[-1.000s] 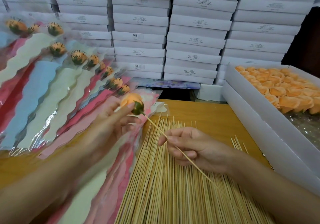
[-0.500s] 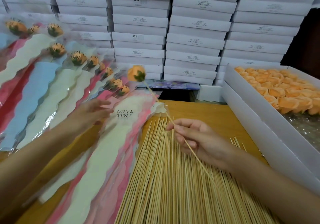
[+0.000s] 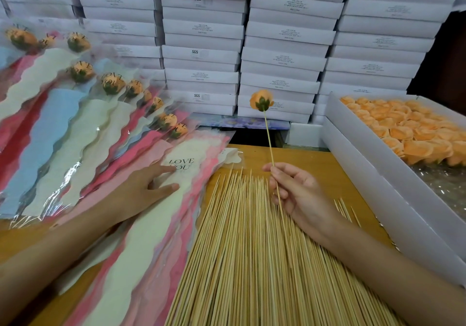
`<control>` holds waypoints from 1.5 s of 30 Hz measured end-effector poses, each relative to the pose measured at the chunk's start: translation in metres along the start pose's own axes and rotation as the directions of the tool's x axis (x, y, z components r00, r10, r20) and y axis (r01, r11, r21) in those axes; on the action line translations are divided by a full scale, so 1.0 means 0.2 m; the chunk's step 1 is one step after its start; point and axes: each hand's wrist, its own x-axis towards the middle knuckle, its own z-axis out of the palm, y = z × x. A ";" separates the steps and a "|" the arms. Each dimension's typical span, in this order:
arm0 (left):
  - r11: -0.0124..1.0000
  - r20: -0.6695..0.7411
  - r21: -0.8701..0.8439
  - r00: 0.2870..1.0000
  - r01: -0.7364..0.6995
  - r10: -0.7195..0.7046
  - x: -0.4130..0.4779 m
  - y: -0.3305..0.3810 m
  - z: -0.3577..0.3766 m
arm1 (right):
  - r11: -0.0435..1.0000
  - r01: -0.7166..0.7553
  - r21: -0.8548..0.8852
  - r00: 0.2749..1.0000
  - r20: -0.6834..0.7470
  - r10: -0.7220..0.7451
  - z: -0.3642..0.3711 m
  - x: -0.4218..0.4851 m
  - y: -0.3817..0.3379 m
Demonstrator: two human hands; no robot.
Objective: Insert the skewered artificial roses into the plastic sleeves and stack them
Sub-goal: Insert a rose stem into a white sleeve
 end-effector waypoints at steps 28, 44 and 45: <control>0.991 0.043 0.115 0.997 -0.072 0.067 0.02 -0.02 0.01 | 1.000 -0.010 0.017 0.999 0.035 0.009 -0.01 0.01 0.02; 0.971 -0.371 -0.142 0.920 -0.191 0.126 0.00 0.07 -0.04 | 1.000 0.009 0.010 1.000 -0.005 -0.009 -0.01 0.01 0.02; 0.961 -0.387 -0.186 0.914 -0.204 0.119 0.00 0.09 -0.05 | 1.000 0.019 0.001 1.000 -0.019 -0.019 -0.01 0.01 0.02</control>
